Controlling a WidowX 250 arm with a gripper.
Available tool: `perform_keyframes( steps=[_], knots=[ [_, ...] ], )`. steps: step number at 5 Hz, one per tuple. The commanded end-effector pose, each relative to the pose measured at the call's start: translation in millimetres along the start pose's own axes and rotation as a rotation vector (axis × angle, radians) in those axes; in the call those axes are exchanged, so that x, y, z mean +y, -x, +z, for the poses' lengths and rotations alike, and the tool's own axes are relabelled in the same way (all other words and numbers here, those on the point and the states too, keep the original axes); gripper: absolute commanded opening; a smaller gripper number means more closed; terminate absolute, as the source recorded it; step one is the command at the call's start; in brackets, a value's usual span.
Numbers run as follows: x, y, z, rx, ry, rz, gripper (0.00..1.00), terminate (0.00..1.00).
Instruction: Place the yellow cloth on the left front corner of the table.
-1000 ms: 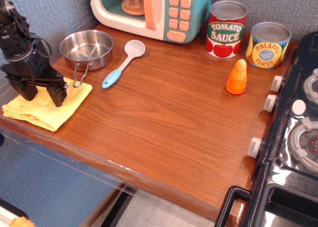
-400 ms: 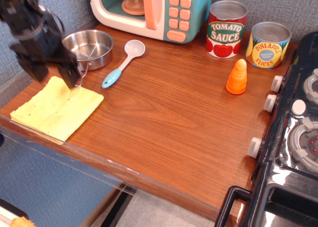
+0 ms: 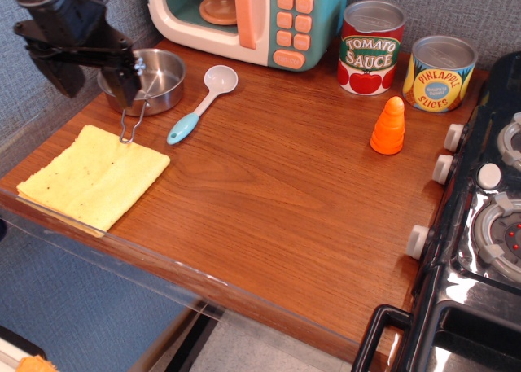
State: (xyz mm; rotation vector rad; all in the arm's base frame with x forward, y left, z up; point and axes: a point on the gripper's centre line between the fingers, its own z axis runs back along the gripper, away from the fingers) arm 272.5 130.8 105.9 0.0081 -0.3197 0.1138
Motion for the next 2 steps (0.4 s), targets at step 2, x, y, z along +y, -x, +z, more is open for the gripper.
perform_keyframes(
  steps=[2],
  knots=[
    [-57.2, -12.7, -12.2, 0.088, 0.024, -0.218, 1.00, 0.00]
  ],
)
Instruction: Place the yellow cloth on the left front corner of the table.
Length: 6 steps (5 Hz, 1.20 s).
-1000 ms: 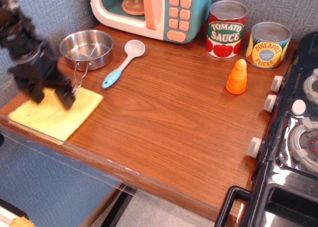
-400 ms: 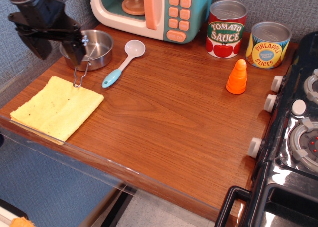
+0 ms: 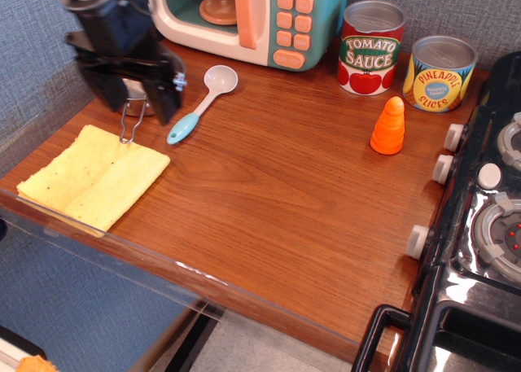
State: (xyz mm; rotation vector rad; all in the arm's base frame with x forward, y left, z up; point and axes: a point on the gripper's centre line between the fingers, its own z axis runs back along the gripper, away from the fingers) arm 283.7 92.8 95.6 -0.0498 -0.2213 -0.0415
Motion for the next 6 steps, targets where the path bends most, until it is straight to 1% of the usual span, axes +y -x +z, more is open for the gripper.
perform_keyframes(
  steps=[1, 5, 6],
  knots=[
    [-16.8, -12.1, -0.1, -0.007, -0.056, -0.071, 1.00, 0.00],
    [-16.8, -12.1, -0.1, -0.007, -0.056, -0.071, 1.00, 0.00],
    [-16.8, -12.1, -0.1, -0.007, -0.056, -0.071, 1.00, 1.00]
  ],
)
